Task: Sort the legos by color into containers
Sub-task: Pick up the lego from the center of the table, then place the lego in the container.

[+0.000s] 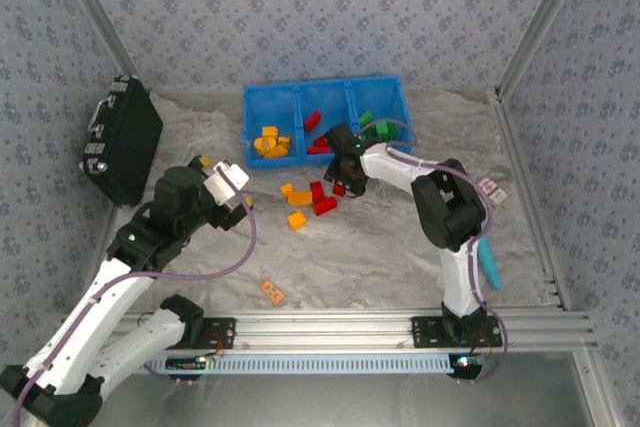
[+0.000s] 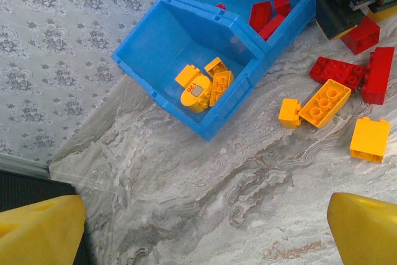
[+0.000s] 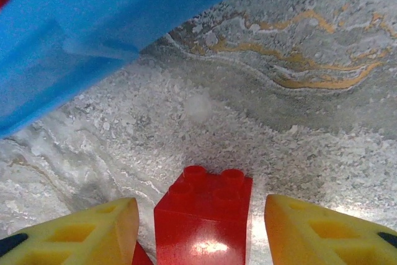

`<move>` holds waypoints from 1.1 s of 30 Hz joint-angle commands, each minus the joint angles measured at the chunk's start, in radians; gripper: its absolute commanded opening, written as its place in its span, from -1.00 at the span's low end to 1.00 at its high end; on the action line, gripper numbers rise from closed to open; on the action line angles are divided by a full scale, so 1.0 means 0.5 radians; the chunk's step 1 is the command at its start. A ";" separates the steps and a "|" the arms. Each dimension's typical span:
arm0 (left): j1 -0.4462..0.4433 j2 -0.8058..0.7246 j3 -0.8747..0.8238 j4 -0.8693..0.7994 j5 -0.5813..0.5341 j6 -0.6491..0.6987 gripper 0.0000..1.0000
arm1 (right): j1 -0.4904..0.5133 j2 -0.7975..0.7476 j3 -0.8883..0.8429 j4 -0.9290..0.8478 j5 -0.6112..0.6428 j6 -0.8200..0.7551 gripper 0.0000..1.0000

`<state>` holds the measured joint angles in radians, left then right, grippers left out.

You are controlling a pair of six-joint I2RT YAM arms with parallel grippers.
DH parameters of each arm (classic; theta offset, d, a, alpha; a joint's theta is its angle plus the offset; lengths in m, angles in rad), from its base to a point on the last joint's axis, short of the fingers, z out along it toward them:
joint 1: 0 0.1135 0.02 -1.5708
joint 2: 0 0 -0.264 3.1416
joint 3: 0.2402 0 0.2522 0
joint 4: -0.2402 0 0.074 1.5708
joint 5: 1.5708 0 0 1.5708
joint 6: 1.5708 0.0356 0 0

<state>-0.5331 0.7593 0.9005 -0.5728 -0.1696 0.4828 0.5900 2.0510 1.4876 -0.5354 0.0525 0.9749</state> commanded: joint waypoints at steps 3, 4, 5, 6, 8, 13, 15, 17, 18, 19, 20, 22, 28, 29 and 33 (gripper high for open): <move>-0.017 -0.009 0.051 -0.004 -0.002 0.029 1.00 | 0.010 0.043 0.059 -0.122 0.049 -0.079 0.00; -0.017 -0.007 0.052 -0.002 -0.001 0.029 1.00 | 0.010 0.043 0.059 -0.122 0.053 -0.086 -0.03; -0.017 -0.005 0.052 0.003 -0.001 0.030 1.00 | 0.007 0.043 0.058 -0.173 0.052 -0.093 -0.08; -0.017 -0.001 0.051 0.005 0.001 0.029 1.00 | 0.004 0.043 0.054 -0.176 0.052 -0.102 -0.12; -0.017 0.006 0.052 0.009 0.001 0.030 1.00 | -0.002 0.041 0.050 -0.180 0.041 -0.122 -0.20; -0.017 0.009 0.052 0.010 0.000 0.027 1.00 | -0.028 0.025 0.081 -0.215 0.041 -0.192 -0.38; -0.017 0.015 0.052 0.011 -0.001 0.029 1.00 | -0.040 0.017 0.145 -0.242 0.035 -0.246 -0.40; -0.017 0.013 0.047 0.019 0.001 0.029 1.00 | -0.044 0.020 0.272 -0.300 0.033 -0.333 -0.40; -0.017 0.014 0.043 0.025 0.006 0.029 1.00 | -0.045 0.037 0.373 -0.362 0.032 -0.394 -0.40; -0.017 0.009 0.040 0.039 0.007 0.030 1.00 | -0.042 0.052 0.482 -0.426 0.047 -0.439 -0.40; -0.017 0.000 0.040 0.066 0.000 0.018 1.00 | -0.038 0.062 0.583 -0.476 0.059 -0.486 -0.40; -0.017 -0.019 0.040 0.104 -0.018 0.025 1.00 | -0.035 0.093 0.756 -0.539 0.053 -0.549 -0.40; -0.016 -0.024 0.003 0.179 -0.015 0.025 1.00 | -0.083 0.336 1.265 -0.473 0.043 -0.737 -0.40; -0.022 -0.023 0.005 0.186 0.001 0.010 1.00 | -0.092 0.411 1.372 -0.476 0.040 -0.761 -0.40; -0.038 -0.038 0.008 0.215 -0.010 -0.018 1.00 | -0.133 0.719 1.800 -0.492 0.033 -0.898 -0.29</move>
<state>-0.5446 0.7593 0.9001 -0.5133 -0.1764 0.4862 0.5430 2.3070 2.3039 -0.7403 0.0639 0.6109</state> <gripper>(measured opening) 0.999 0.345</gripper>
